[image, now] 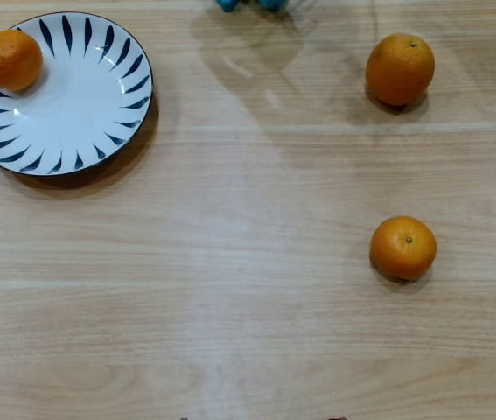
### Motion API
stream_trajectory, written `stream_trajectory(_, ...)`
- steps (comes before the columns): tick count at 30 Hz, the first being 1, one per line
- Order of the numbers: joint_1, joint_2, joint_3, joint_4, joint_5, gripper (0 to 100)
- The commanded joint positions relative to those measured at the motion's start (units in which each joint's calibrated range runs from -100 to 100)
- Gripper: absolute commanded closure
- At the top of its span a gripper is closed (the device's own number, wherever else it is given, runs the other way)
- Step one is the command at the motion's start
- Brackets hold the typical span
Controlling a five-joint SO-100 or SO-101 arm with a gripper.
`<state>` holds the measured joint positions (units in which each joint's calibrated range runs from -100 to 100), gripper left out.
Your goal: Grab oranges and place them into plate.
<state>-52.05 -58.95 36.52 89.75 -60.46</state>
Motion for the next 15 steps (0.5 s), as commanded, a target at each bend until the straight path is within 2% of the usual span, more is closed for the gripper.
stream_trajectory(1,-9.40,6.03,-1.26,-0.41,-6.97,98)
stream_trajectory(3,-12.23,9.67,-3.61,-0.41,-8.75,98)
stream_trajectory(9,-12.71,19.22,-14.84,-0.41,-8.75,98)
stream_trajectory(13,-12.47,26.07,-22.80,-0.41,-8.54,98)
stream_trajectory(15,-11.18,29.62,-27.51,-0.41,-6.71,98)
